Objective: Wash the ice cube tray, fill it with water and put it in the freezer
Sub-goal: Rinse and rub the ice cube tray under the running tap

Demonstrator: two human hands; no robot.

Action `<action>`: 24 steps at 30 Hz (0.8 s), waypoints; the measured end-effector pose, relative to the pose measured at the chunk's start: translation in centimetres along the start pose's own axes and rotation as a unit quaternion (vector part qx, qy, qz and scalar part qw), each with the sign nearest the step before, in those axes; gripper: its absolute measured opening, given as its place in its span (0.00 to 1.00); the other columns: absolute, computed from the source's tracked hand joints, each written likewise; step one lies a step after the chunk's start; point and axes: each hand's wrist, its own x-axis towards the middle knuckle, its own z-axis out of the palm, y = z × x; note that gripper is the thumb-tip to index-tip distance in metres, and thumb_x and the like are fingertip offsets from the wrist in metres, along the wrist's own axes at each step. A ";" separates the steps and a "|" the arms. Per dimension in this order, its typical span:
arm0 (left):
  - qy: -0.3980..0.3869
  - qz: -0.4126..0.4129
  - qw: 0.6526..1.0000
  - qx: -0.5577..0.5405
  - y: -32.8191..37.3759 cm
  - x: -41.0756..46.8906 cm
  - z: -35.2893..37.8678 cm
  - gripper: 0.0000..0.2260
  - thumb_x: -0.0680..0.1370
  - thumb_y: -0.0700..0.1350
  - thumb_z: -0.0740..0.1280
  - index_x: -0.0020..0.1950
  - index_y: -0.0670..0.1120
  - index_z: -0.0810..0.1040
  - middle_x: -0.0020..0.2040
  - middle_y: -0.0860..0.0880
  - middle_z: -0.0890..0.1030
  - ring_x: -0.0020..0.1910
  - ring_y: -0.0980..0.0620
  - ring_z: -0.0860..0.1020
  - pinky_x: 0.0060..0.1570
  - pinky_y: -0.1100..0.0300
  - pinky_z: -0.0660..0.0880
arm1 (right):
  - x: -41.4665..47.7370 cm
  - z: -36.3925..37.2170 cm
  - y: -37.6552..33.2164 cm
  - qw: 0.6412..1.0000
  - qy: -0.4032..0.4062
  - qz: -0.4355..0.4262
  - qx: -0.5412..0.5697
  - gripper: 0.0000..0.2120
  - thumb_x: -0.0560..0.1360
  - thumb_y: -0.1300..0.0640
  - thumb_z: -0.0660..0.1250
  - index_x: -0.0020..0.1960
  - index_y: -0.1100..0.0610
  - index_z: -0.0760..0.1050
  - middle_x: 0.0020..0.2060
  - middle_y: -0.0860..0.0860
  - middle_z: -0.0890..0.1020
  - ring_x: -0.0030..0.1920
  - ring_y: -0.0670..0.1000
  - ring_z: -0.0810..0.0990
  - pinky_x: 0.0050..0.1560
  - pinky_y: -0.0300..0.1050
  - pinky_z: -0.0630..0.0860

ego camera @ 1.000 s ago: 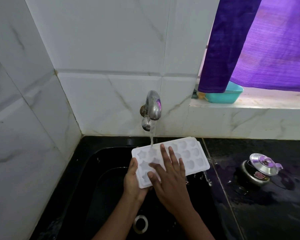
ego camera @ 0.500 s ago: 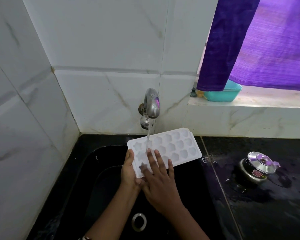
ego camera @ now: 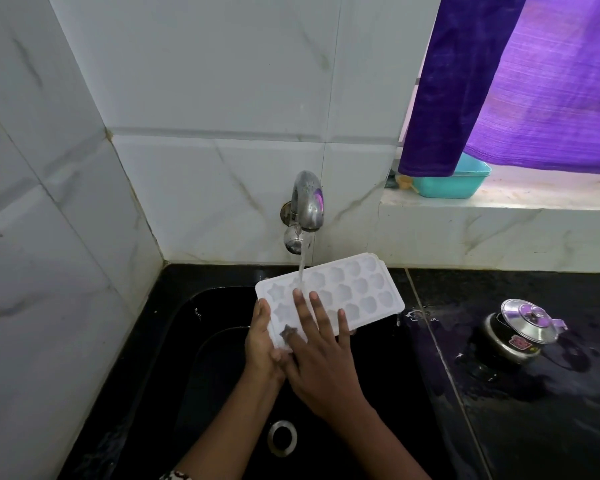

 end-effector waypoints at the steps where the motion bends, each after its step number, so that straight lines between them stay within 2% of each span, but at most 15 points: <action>1: 0.003 0.002 1.000 0.004 0.2 0.0 -0.1 0.27 0.79 0.57 0.57 0.71 0.41 0.70 0.68 0.35 0.74 0.67 0.34 0.71 0.68 0.36 0.63 | -0.1 0.3 0.2 1.000 -0.002 -0.011 0.002 0.21 0.78 0.40 0.49 0.55 0.47 0.77 0.76 0.51 0.55 0.76 0.55 0.49 0.71 0.59 0.46; 3: 0.003 0.011 1.000 0.009 0.3 0.1 -0.3 0.26 0.79 0.55 0.57 0.71 0.40 0.69 0.68 0.34 0.74 0.67 0.34 0.72 0.68 0.36 0.64 | -0.1 0.4 1.4 0.999 -0.034 -0.013 0.019 0.23 0.78 0.38 0.45 0.61 0.44 0.74 0.76 0.46 0.41 0.76 0.50 0.35 0.72 0.56 0.33; 4: 0.000 0.011 1.000 0.007 0.1 0.0 -0.3 0.26 0.79 0.55 0.57 0.71 0.39 0.70 0.66 0.35 0.75 0.65 0.35 0.75 0.66 0.37 0.67 | 0.1 0.4 1.9 0.999 -0.040 -0.011 0.023 0.22 0.79 0.38 0.45 0.61 0.43 0.73 0.75 0.45 0.38 0.75 0.50 0.32 0.71 0.55 0.30; 5: -0.001 0.008 1.000 0.003 -0.1 -0.2 -0.2 0.26 0.79 0.56 0.57 0.69 0.39 0.71 0.65 0.35 0.77 0.62 0.36 0.77 0.62 0.39 0.70 | 0.1 0.3 1.9 0.999 -0.030 -0.011 0.016 0.21 0.79 0.39 0.47 0.59 0.44 0.75 0.75 0.46 0.39 0.75 0.50 0.33 0.72 0.56 0.32; 8: 0.005 -0.014 1.000 -0.002 -0.3 -0.4 -0.3 0.26 0.80 0.58 0.55 0.68 0.40 0.73 0.64 0.36 0.78 0.60 0.36 0.78 0.57 0.41 0.73 | -0.1 0.3 0.3 1.000 -0.009 -0.002 0.018 0.18 0.78 0.41 0.52 0.52 0.48 0.78 0.76 0.51 0.55 0.76 0.55 0.49 0.72 0.62 0.48; 9: 0.007 -0.015 1.000 -0.001 -0.1 -0.3 -0.4 0.27 0.80 0.59 0.55 0.69 0.40 0.72 0.65 0.36 0.77 0.61 0.36 0.77 0.57 0.40 0.72 | -0.3 0.6 0.1 1.000 -0.003 -0.009 0.016 0.20 0.78 0.41 0.50 0.54 0.48 0.77 0.76 0.51 0.55 0.76 0.55 0.49 0.71 0.61 0.48; 12: 0.011 0.021 1.000 0.000 0.0 -0.1 -0.9 0.26 0.81 0.56 0.55 0.72 0.39 0.69 0.67 0.35 0.75 0.65 0.35 0.74 0.63 0.38 0.69 | -0.4 0.8 1.4 0.999 -0.029 -0.016 0.012 0.25 0.77 0.38 0.43 0.60 0.44 0.74 0.76 0.47 0.44 0.76 0.52 0.38 0.74 0.59 0.39; 14: 0.009 0.031 0.999 -0.001 -0.4 -0.3 -0.9 0.25 0.80 0.55 0.57 0.71 0.40 0.70 0.66 0.35 0.75 0.65 0.35 0.74 0.62 0.38 0.70 | -0.5 0.4 1.4 1.000 -0.012 -0.010 -0.008 0.21 0.78 0.39 0.48 0.54 0.44 0.78 0.76 0.51 0.53 0.76 0.55 0.47 0.74 0.60 0.45; 16: 0.008 0.020 1.000 0.001 -0.6 -0.5 -0.8 0.24 0.79 0.56 0.58 0.67 0.41 0.73 0.64 0.36 0.77 0.61 0.35 0.77 0.56 0.40 0.75 | -0.6 0.3 0.3 1.000 -0.017 0.001 -0.008 0.17 0.77 0.41 0.53 0.50 0.45 0.78 0.74 0.54 0.61 0.75 0.56 0.56 0.70 0.61 0.52; 18: 0.002 0.010 1.000 -0.001 -0.3 -0.5 -0.9 0.25 0.80 0.58 0.57 0.68 0.42 0.73 0.63 0.36 0.78 0.60 0.35 0.78 0.53 0.40 0.77 | -1.0 1.1 0.2 1.000 -0.015 -0.004 -0.004 0.19 0.77 0.40 0.51 0.55 0.45 0.77 0.76 0.53 0.58 0.76 0.56 0.53 0.69 0.60 0.51; 21: -0.001 0.028 1.000 -0.002 -0.3 -0.2 -1.2 0.27 0.78 0.55 0.58 0.72 0.40 0.69 0.65 0.35 0.76 0.63 0.35 0.76 0.58 0.39 0.75 | -0.7 1.1 1.9 0.999 -0.051 -0.003 0.017 0.25 0.77 0.38 0.41 0.62 0.42 0.72 0.76 0.47 0.38 0.75 0.51 0.33 0.73 0.58 0.36; 22: -0.002 0.029 1.000 -0.005 -0.6 -0.2 -1.2 0.27 0.78 0.55 0.59 0.72 0.40 0.69 0.65 0.35 0.76 0.64 0.35 0.76 0.59 0.38 0.73 | -0.5 0.9 2.0 0.999 -0.040 -0.001 0.017 0.25 0.78 0.38 0.41 0.61 0.42 0.73 0.76 0.47 0.38 0.75 0.51 0.33 0.72 0.57 0.34; 24: 0.002 0.020 1.000 -0.002 -1.0 -0.3 -1.0 0.28 0.76 0.56 0.60 0.70 0.40 0.71 0.65 0.36 0.77 0.63 0.35 0.76 0.61 0.38 0.71 | -0.5 0.5 1.0 1.000 -0.025 0.008 0.014 0.22 0.78 0.40 0.46 0.54 0.45 0.77 0.77 0.51 0.50 0.76 0.56 0.44 0.72 0.59 0.42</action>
